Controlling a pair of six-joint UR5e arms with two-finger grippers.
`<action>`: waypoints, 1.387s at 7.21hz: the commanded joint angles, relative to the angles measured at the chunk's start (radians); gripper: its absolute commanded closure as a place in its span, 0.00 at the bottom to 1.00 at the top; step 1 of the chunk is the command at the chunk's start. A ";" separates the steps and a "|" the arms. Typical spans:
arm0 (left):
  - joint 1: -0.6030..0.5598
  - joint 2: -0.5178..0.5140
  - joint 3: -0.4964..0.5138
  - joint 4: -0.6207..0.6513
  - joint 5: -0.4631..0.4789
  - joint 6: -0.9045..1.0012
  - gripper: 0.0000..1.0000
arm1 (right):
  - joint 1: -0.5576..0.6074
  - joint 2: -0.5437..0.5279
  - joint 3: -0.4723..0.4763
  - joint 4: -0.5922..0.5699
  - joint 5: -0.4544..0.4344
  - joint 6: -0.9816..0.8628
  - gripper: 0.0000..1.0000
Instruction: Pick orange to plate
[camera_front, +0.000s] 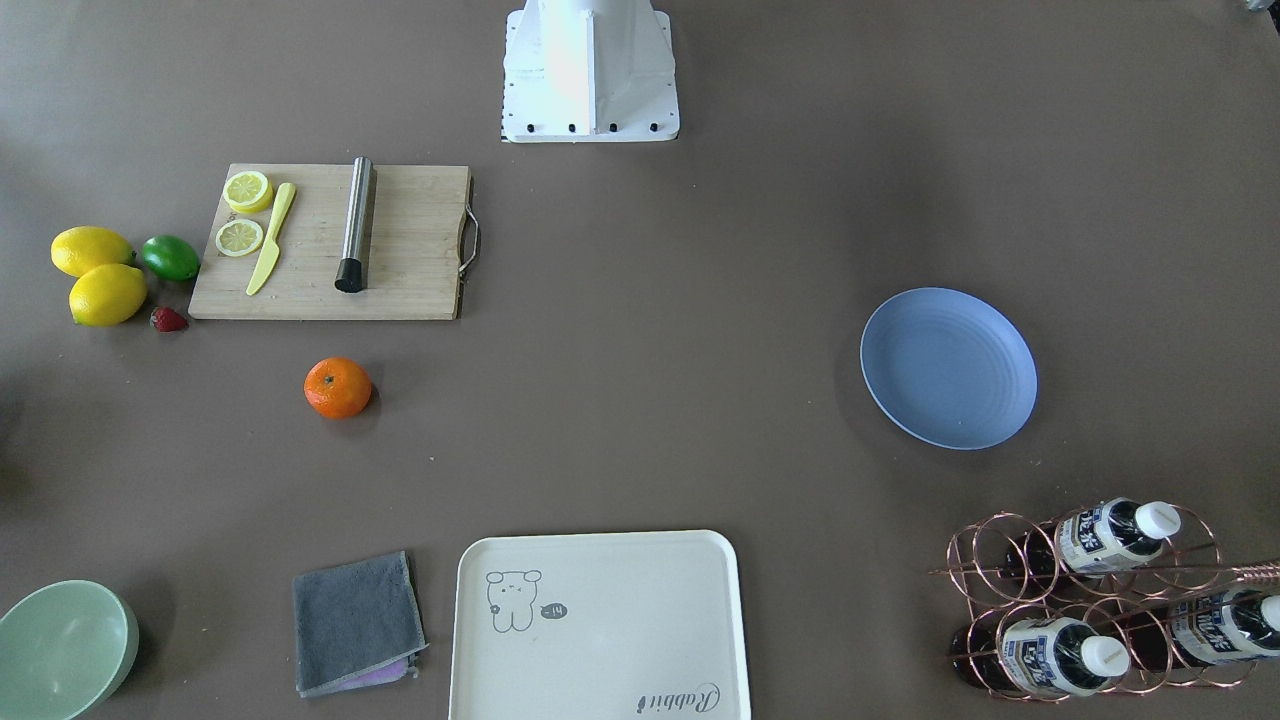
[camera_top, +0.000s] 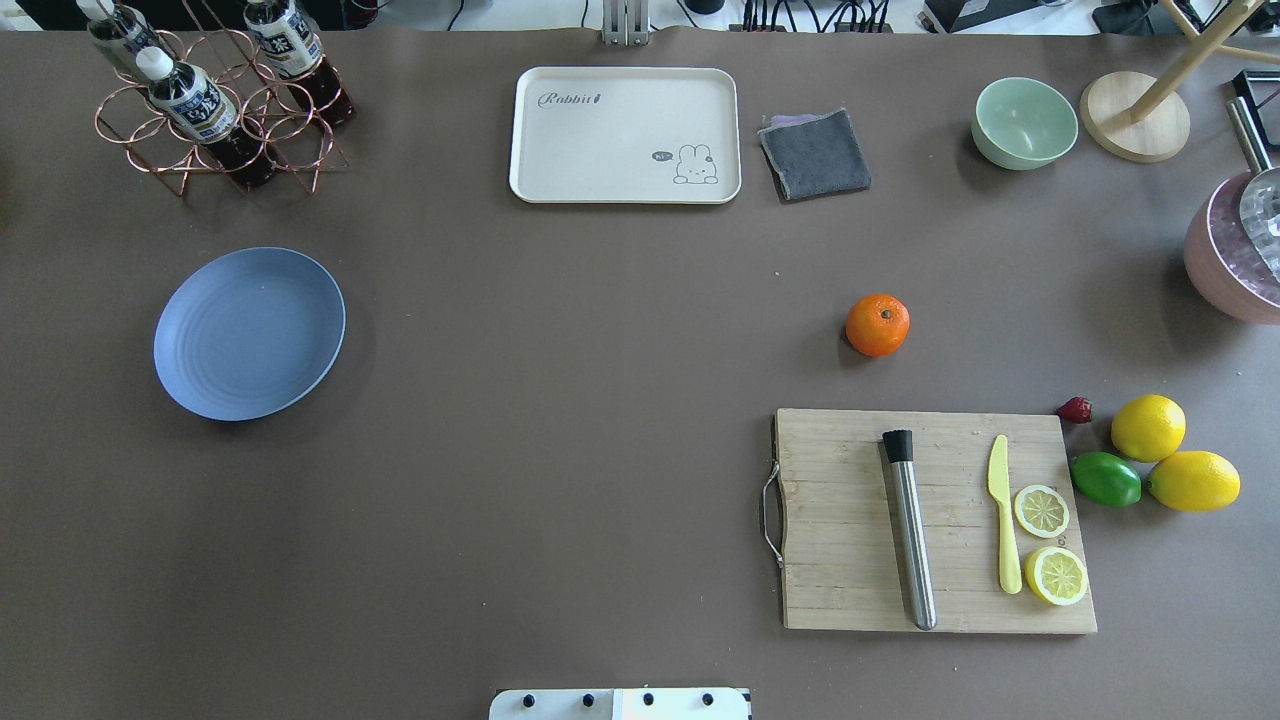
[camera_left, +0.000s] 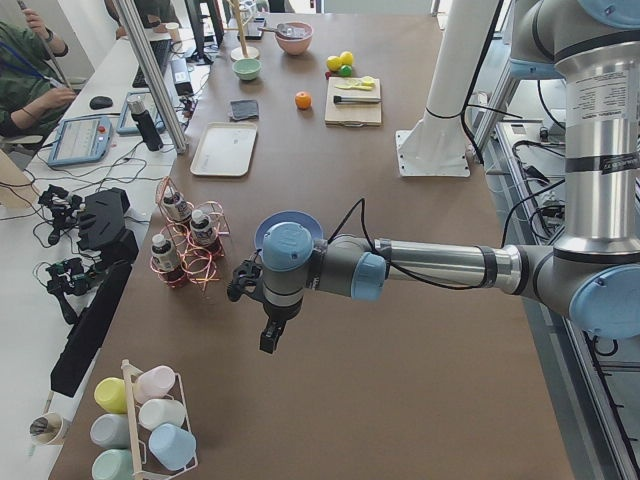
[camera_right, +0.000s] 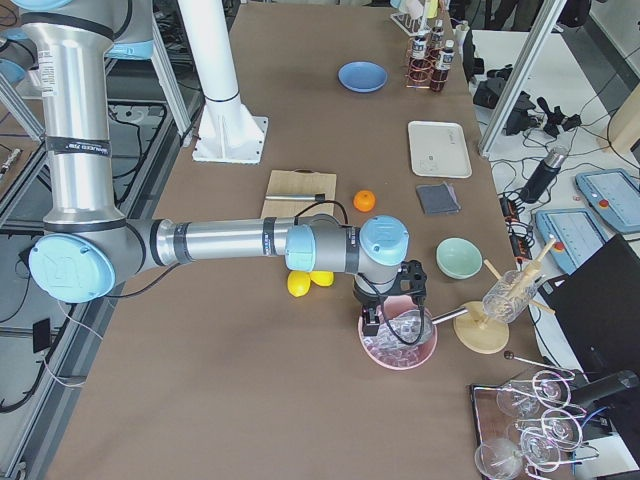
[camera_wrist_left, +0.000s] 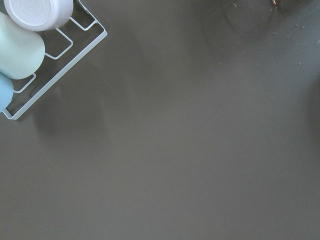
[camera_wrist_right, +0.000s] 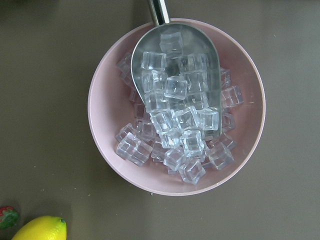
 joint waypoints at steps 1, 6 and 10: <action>0.039 -0.014 -0.002 -0.011 -0.029 -0.063 0.02 | 0.000 -0.025 0.009 0.006 0.104 -0.011 0.00; 0.451 -0.014 0.075 -0.695 0.039 -0.908 0.02 | 0.000 -0.059 0.003 0.145 0.089 0.099 0.00; 0.643 -0.135 0.265 -0.910 0.159 -1.130 0.02 | 0.000 -0.059 0.001 0.145 0.092 0.101 0.00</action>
